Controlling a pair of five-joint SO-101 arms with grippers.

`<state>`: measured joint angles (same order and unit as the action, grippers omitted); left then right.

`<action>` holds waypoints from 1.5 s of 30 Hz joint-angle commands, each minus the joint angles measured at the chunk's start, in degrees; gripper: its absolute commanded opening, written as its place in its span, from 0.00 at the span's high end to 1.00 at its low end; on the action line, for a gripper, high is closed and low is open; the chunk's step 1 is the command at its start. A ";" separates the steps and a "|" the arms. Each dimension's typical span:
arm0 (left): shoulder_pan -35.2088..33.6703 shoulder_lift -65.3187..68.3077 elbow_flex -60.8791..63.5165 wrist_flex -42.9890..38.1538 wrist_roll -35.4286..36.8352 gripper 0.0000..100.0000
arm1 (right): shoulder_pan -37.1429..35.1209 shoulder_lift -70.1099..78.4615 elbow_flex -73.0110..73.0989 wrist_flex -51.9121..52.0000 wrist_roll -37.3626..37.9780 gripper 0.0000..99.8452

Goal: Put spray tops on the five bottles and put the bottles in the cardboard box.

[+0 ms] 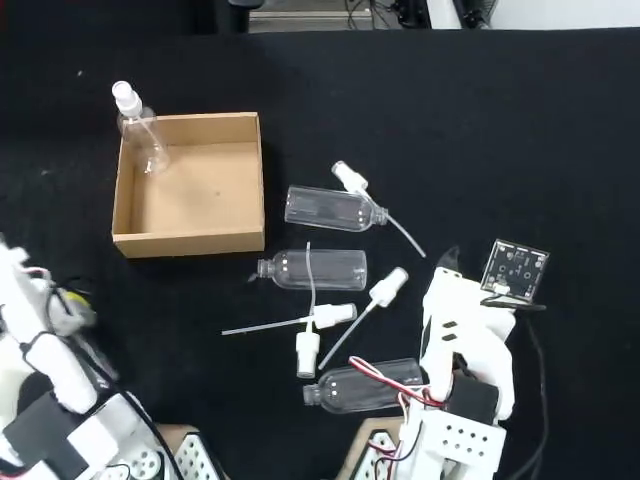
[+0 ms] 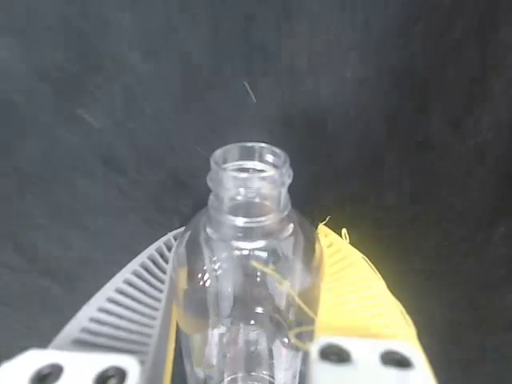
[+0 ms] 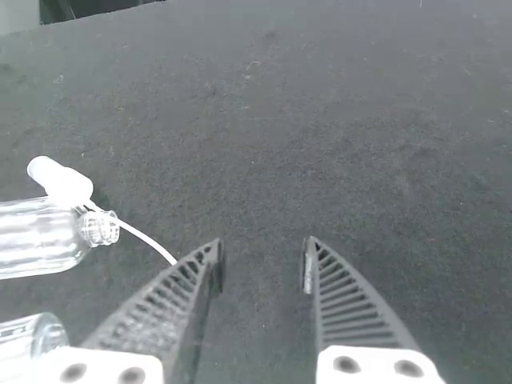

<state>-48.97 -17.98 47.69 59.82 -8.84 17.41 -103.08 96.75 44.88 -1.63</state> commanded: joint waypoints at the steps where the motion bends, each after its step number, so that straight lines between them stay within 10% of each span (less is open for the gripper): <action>1: -2.51 -0.44 -8.66 -0.70 -14.68 0.95 | -1.14 -5.49 -1.45 -1.76 -0.18 0.86; 11: -2.33 -0.44 -3.12 -9.05 -25.32 0.69 | -1.14 -5.49 -1.54 -1.58 -0.18 0.86; 28: -1.98 -0.44 2.59 -9.05 -23.12 0.74 | -1.14 -5.49 -1.54 -1.58 -0.18 0.86; 33: 1.01 -1.05 3.65 -6.77 -16.35 0.98 | -1.14 -5.49 -1.63 -1.58 -0.18 0.86; 45: 7.78 -17.32 7.87 -0.88 -8.88 0.97 | -4.40 -5.41 -10.68 6.15 1.76 0.86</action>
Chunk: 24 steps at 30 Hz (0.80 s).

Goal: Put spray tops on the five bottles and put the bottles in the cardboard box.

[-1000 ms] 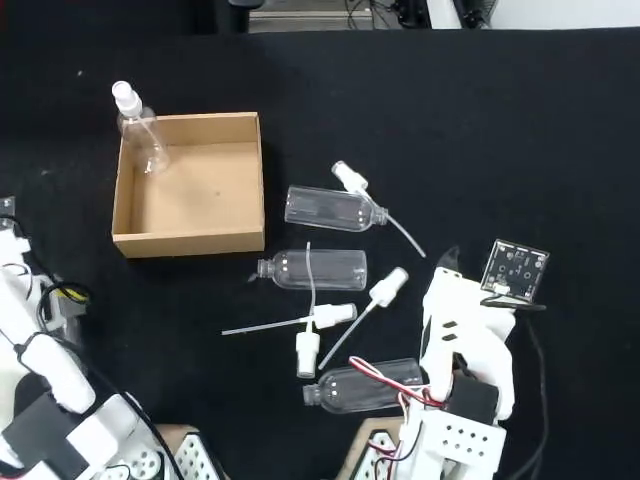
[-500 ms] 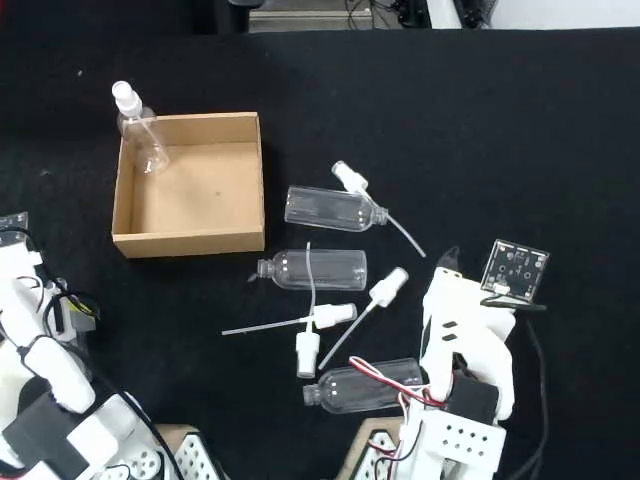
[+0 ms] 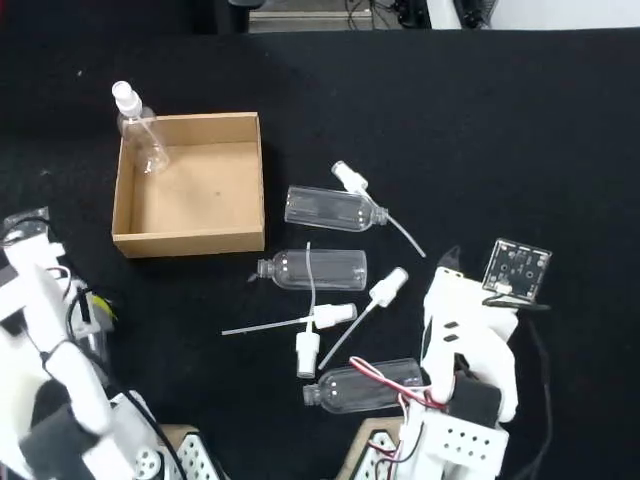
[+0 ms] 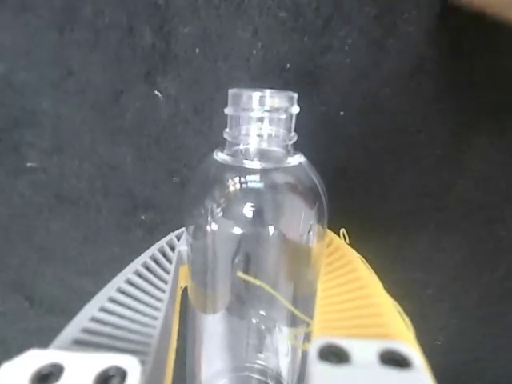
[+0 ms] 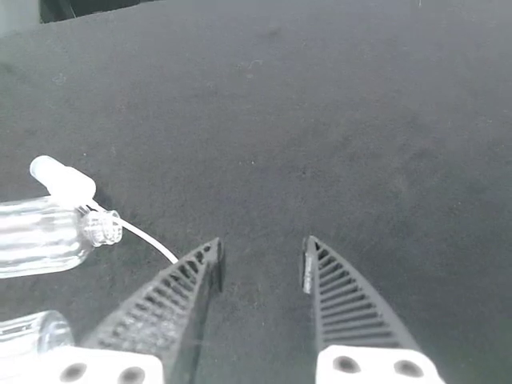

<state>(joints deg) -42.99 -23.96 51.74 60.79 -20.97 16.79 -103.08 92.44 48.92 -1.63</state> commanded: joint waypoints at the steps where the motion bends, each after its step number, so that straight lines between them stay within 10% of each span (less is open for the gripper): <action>1: 2.77 -15.03 6.29 -2.73 4.75 0.97 | -5.63 -5.41 -6.90 2.46 3.78 0.86; 13: 10.15 -43.87 29.41 -10.46 10.90 0.97 | -16.70 10.86 -19.47 6.77 10.64 0.86; 24: 10.07 -52.04 35.38 -10.64 13.27 0.97 | -29.71 36.00 -25.10 6.33 -2.46 0.86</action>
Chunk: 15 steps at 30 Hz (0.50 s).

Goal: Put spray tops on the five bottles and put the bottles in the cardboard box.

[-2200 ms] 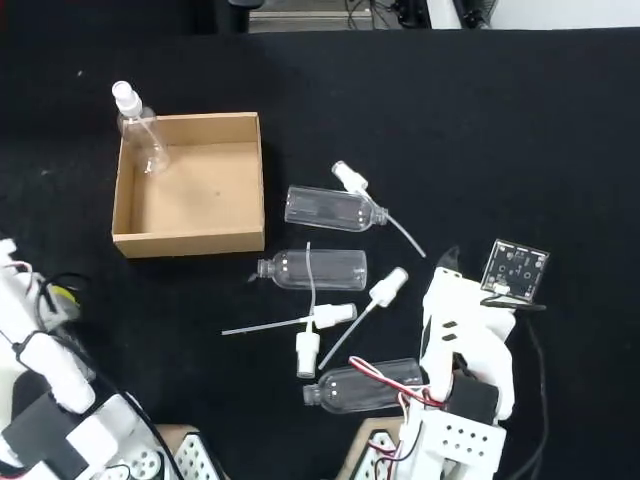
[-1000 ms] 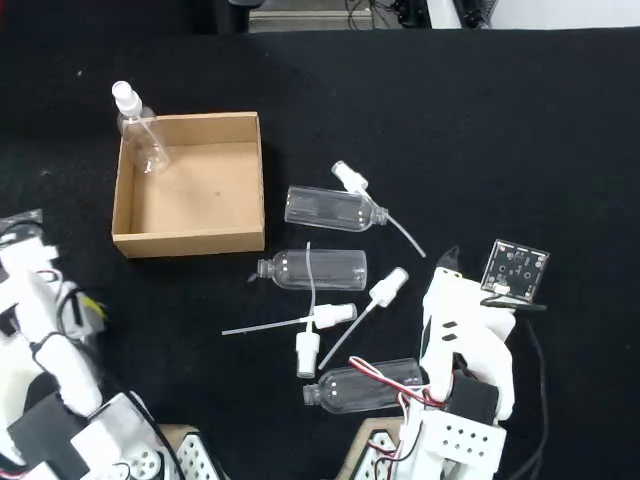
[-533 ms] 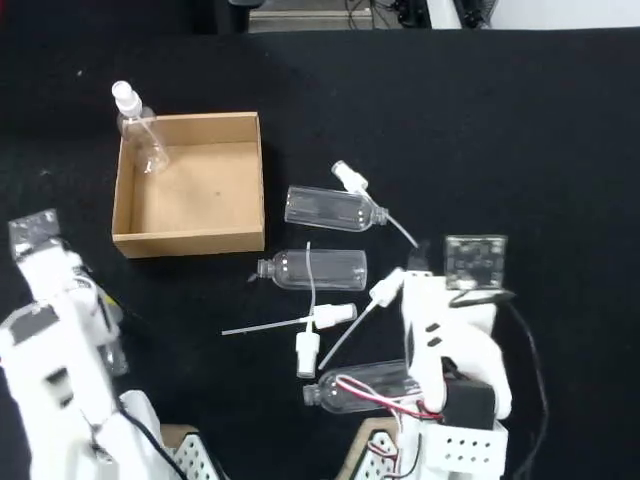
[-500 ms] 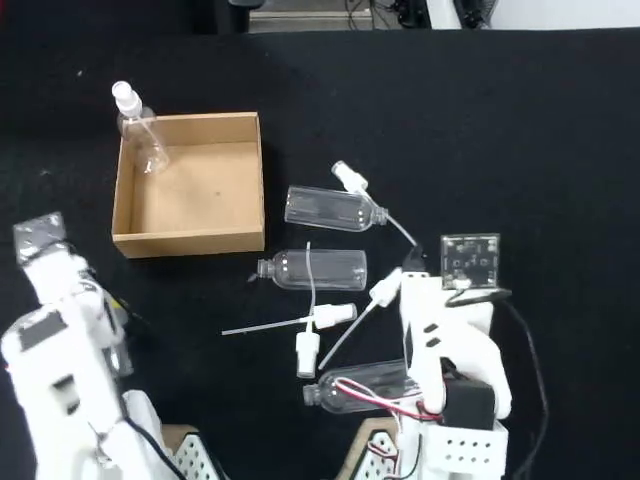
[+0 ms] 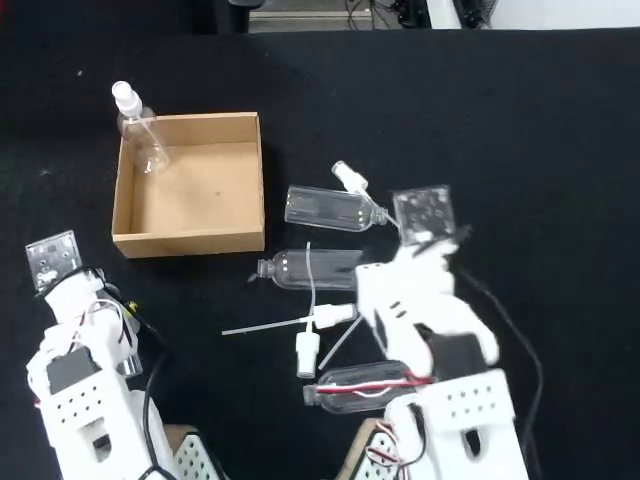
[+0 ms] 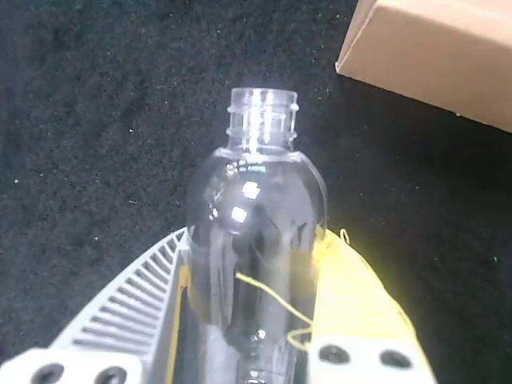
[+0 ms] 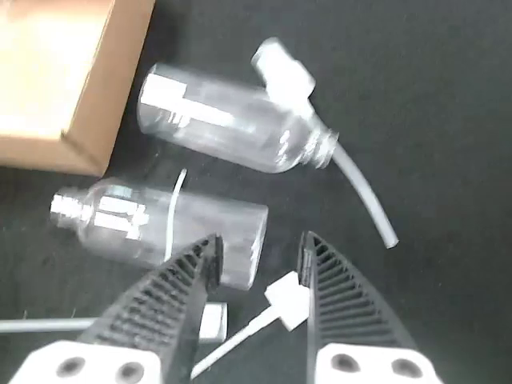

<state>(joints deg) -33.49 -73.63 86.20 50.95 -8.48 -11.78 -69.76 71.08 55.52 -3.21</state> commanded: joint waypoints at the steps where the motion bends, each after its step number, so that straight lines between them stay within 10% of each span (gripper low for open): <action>1: 0.57 -3.08 1.36 -0.79 0.79 0.97 | -0.53 2.86 -3.82 -0.26 -1.05 0.86; 15: 0.57 -12.92 5.23 0.44 0.79 0.97 | 4.40 5.05 -2.15 -4.04 -6.68 0.86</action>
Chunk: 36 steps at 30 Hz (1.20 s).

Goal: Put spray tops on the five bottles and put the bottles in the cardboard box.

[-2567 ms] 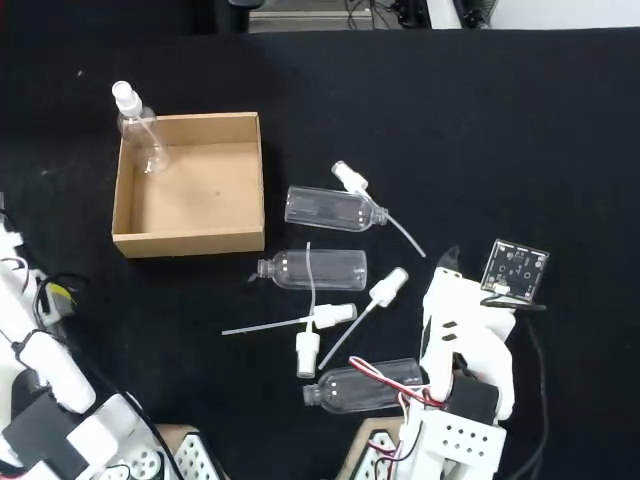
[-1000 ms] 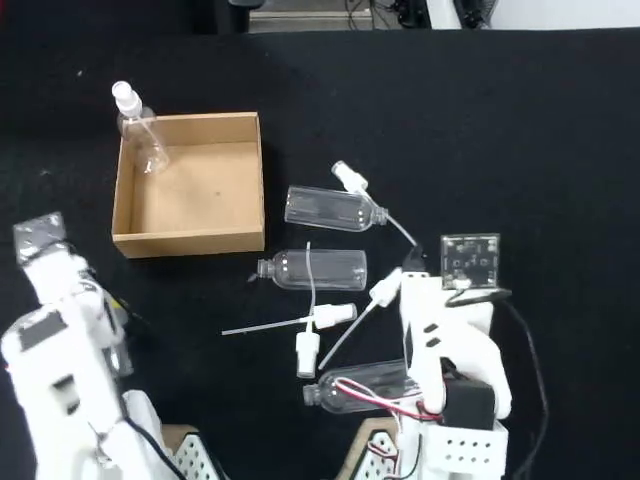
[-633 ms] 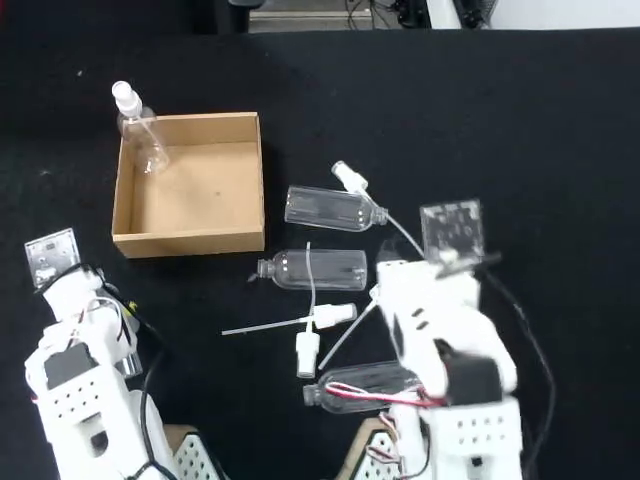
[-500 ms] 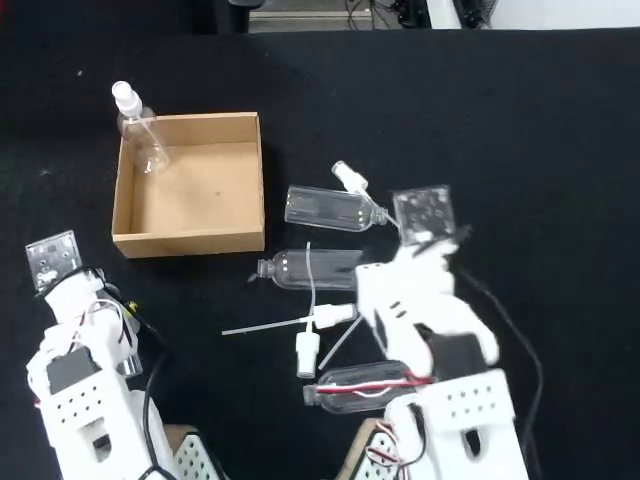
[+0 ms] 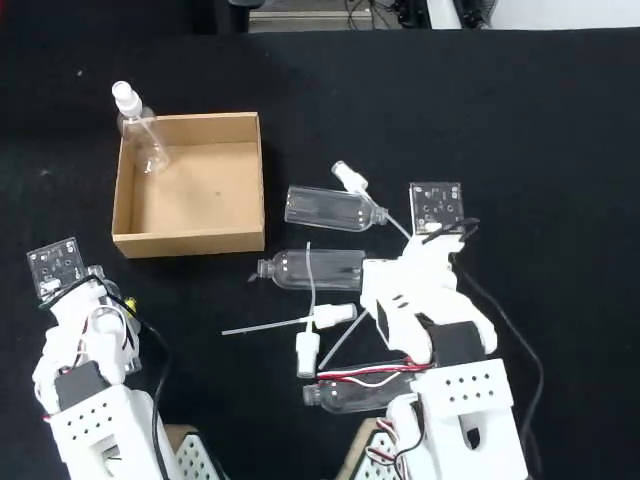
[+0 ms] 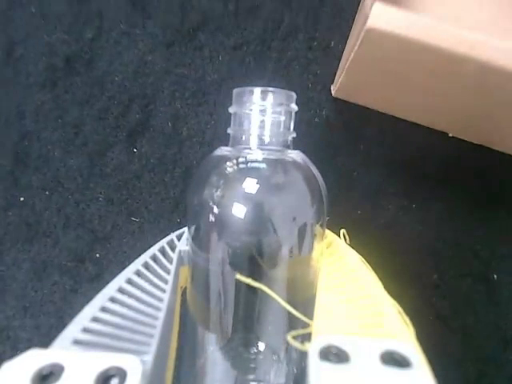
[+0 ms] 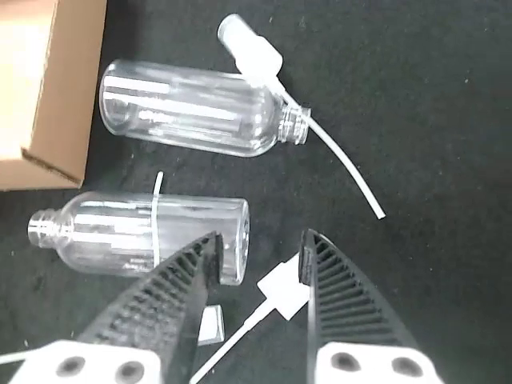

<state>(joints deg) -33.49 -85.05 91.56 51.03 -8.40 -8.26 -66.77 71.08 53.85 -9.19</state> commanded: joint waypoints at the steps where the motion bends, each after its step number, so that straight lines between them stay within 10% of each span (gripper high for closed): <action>1: 0.57 -1.93 -0.22 1.14 0.70 0.97 | 0.88 3.65 -2.15 -2.99 -0.70 0.86; 21: 0.48 -4.13 -0.04 2.11 0.70 0.97 | 7.47 41.01 -14.64 -4.66 -9.14 0.86; 36: 0.57 -4.13 -0.04 2.11 0.70 0.97 | -0.79 54.64 -18.95 -3.16 -5.54 0.86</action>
<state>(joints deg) -33.49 -88.48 91.82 52.88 -8.40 -7.21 -13.85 55.69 49.80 -16.31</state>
